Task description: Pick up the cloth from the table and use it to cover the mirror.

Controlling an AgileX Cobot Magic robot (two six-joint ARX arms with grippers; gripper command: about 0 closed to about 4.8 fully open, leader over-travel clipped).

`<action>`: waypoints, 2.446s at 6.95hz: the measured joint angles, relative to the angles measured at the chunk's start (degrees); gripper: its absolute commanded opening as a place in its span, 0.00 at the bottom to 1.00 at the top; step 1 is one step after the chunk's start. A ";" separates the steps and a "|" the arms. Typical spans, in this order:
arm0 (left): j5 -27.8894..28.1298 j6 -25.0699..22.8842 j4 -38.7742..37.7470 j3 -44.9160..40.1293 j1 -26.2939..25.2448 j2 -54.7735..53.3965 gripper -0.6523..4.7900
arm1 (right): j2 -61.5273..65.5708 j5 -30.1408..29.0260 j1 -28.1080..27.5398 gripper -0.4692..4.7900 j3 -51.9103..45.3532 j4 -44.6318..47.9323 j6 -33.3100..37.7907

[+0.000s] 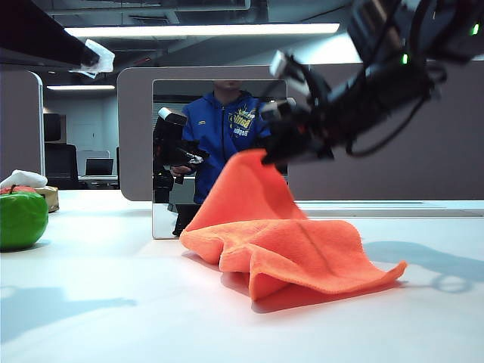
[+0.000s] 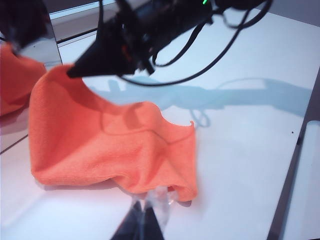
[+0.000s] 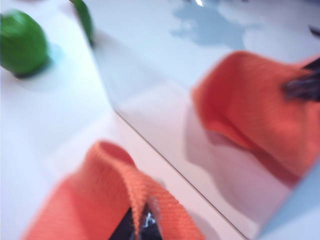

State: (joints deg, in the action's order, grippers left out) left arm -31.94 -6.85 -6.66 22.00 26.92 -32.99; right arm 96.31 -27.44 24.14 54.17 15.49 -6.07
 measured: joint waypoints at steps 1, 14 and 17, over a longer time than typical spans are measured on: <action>0.13 0.00 0.02 0.00 0.00 0.00 0.11 | -3.69 -0.96 1.14 0.08 0.00 -0.48 0.00; -1.01 0.02 20.35 0.00 0.00 -0.07 0.65 | -19.80 0.74 20.50 0.08 0.07 -13.94 -8.15; -7.54 0.00 11.50 -0.02 0.00 -0.79 0.63 | -18.43 3.10 25.09 0.08 0.02 -13.33 -11.87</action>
State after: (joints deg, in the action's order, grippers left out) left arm -39.48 -6.85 4.84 21.98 26.92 -33.78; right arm 77.89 -24.34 49.23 54.19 2.15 -17.93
